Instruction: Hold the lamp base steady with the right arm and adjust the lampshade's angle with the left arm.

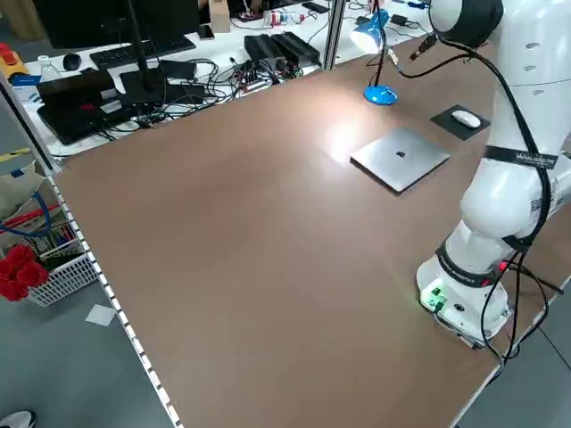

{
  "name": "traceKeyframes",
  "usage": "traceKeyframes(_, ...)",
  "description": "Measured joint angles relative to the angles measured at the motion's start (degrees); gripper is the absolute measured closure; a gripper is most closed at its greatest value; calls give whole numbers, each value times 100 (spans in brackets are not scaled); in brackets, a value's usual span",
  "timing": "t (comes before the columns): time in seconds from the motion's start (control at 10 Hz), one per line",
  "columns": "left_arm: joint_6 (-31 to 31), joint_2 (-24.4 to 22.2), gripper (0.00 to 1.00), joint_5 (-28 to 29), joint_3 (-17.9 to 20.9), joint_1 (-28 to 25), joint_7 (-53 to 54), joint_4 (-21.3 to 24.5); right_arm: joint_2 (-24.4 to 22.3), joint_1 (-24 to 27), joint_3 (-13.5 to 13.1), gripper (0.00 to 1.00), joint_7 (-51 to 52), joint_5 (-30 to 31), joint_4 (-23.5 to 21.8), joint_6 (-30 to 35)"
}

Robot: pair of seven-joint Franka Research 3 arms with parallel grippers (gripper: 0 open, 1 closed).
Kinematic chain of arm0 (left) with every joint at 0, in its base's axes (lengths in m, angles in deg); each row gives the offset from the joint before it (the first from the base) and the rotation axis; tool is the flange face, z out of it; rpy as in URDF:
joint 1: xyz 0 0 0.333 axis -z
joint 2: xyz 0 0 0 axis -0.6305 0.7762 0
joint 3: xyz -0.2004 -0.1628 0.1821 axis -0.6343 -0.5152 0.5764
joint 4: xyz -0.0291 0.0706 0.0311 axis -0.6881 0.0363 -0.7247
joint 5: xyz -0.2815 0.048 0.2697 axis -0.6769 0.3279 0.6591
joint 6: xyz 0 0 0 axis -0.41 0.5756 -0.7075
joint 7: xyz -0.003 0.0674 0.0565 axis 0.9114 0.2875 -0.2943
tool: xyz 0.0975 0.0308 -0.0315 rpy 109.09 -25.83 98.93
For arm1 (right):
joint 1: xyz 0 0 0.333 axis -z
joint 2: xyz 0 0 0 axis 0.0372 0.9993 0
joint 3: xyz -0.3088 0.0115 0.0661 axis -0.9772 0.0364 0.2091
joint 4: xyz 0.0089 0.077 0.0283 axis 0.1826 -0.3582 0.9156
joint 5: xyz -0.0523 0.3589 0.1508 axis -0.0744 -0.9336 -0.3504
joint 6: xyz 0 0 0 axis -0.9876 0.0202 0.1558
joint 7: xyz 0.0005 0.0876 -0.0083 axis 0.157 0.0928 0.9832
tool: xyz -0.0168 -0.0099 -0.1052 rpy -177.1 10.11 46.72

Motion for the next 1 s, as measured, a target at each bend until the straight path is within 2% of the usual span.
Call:
traceKeyframes(0.2,-145,132,1,-157,-98,-2,500,-3,680,-136,-6,1,14,270,709,-45)
traceKeyframes(0.4,-454,362,1,-268,-327,5,1249,-6,1147,-336,-116,3,34,456,1330,-45)
traceKeyframes(0.6,-784,499,1,-286,-547,12,2289,-12,1562,-436,-253,4,34,738,1809,-48)
traceKeyframes(0.8,-808,579,1,-286,-668,9,2593,-15,1928,-517,-295,6,52,834,2242,-49)
traceKeyframes(1.0,-809,682,1,-286,-800,12,2783,-17,2196,-731,-501,12,60,842,2596,-50)
